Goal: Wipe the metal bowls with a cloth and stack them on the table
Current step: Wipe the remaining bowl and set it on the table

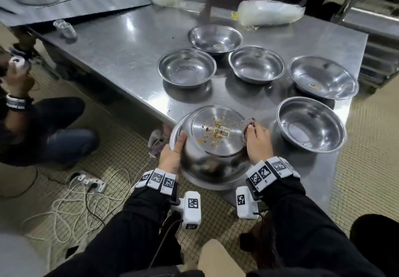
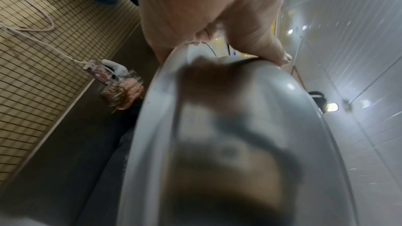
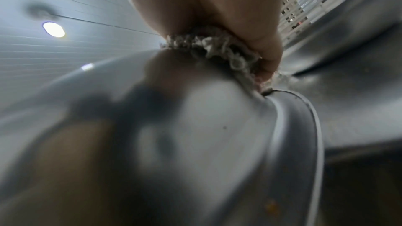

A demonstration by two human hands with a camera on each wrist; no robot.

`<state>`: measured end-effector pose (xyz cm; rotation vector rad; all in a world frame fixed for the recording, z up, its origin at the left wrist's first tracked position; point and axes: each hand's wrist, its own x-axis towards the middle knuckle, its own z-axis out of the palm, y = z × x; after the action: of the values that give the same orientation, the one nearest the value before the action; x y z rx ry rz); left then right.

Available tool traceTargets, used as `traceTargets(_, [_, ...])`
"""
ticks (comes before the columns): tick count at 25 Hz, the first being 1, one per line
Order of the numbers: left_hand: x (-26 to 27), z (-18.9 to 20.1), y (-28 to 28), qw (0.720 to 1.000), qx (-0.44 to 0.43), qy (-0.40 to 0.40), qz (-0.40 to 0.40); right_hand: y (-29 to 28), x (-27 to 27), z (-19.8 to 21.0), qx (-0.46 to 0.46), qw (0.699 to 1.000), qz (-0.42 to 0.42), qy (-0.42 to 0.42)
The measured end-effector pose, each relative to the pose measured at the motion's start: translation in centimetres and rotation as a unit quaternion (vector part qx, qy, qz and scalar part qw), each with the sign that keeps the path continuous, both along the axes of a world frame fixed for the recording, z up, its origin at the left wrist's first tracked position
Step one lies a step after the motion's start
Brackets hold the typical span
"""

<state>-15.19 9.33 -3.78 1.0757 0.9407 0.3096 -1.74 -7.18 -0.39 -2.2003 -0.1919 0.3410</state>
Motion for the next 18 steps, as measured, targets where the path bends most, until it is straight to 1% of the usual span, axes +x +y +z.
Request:
traceTargets(3, [-0.4, 1.2, 0.0, 0.999, -0.028, -0.04, 0.019, -0.5, -0.7, 1.8, 0.013, 0.999, -0.004, -0.043])
traceTargets(6, [0.8, 3.7, -0.2, 0.997, -0.022, -0.067, 0.01, -1.6, 0.0, 4.8, -0.018, 0.993, -0.045, -0.109])
traceTargets(8, [2.9, 5.7, -0.2, 0.997, -0.011, -0.073, -0.026, -2.7, 1.1, 7.1, -0.038, 0.987, -0.069, -0.137])
traceTargets(10, [5.4, 7.5, -0.3, 0.996, -0.005, -0.074, -0.058, -4.1, 2.0, 9.3, -0.021, 0.983, -0.091, -0.156])
traceTargets(12, [8.2, 9.3, -0.7, 0.991, 0.021, -0.08, -0.103, -5.8, 2.7, 11.5, 0.001, 0.975, -0.139, -0.173])
traceTargets(15, [12.6, 11.2, -2.5, 0.976, 0.054, -0.073, -0.196, -9.1, 3.2, 13.7, 0.046, 0.954, -0.229, -0.189])
traceTargets(17, [15.4, 11.8, -4.2, 0.964, 0.046, -0.079, -0.25, -11.5, 3.1, 14.7, 0.063, 0.939, -0.277, -0.194])
traceTargets(18, [16.4, 11.8, -5.0, 0.961, 0.035, -0.074, -0.265, -12.4, 3.0, 15.1, 0.066, 0.935, -0.29, -0.191])
